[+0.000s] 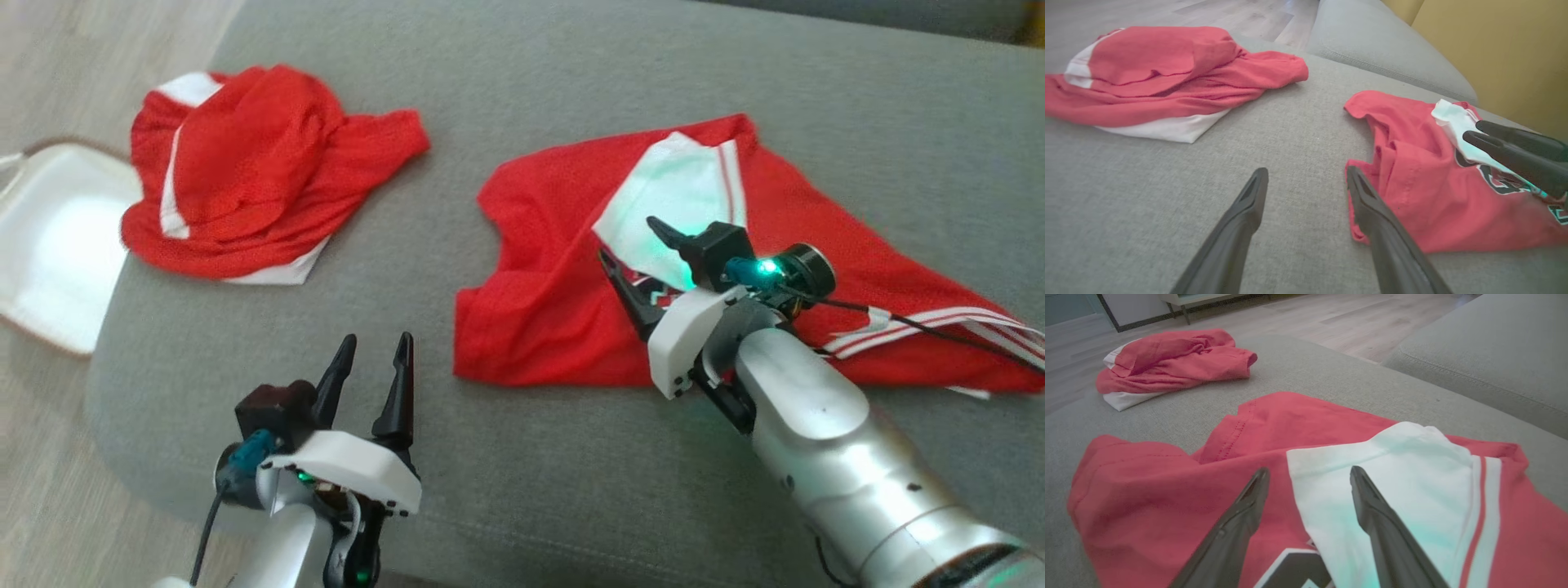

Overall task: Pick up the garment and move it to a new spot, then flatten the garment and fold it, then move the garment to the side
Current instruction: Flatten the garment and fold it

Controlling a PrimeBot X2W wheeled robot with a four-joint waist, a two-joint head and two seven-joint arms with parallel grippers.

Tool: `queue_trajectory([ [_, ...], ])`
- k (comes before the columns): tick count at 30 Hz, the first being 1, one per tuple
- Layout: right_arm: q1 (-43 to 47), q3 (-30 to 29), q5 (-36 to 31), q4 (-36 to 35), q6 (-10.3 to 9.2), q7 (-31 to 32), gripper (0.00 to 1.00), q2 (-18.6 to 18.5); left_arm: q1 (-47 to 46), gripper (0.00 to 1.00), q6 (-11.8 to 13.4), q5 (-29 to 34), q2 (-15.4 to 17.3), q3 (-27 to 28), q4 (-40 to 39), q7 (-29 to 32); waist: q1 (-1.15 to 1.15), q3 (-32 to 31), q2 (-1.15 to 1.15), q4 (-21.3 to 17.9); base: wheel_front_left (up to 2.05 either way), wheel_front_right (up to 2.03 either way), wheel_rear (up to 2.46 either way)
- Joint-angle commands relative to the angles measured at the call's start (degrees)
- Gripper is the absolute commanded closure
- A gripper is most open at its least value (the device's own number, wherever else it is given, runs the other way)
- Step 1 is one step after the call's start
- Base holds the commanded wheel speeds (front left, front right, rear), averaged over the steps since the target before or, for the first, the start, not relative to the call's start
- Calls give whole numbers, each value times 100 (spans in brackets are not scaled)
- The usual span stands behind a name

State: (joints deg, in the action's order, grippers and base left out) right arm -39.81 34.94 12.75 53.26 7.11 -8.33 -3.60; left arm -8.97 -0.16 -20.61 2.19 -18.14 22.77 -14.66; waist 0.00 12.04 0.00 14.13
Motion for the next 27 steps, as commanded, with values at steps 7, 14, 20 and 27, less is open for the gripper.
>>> queue_trajectory([
  [7, -399, -57, -349, 330, 37, -49, 0, 72, -287, 0, 52, -90, 69, 137, -242, -34, 0, 322, 0, 291, 0, 0, 0],
  [14, -540, -348, -690, 517, 37, -76, 0, 72, -431, 0, 59, -138, 69, 107, -297, -34, 0, 436, 0, 260, 0, 0, 0],
  [20, -484, -501, -700, 400, 37, -203, 100, 72, -433, 0, 60, -147, 69, 112, -320, -34, 0, 407, 0, 144, 0, 0, 0],
  [27, -650, -1263, -649, 232, 37, -542, 100, 72, -362, 0, 54, -115, 69, 214, -285, -34, 0, 290, 0, -88, 0, 0, 0],
])
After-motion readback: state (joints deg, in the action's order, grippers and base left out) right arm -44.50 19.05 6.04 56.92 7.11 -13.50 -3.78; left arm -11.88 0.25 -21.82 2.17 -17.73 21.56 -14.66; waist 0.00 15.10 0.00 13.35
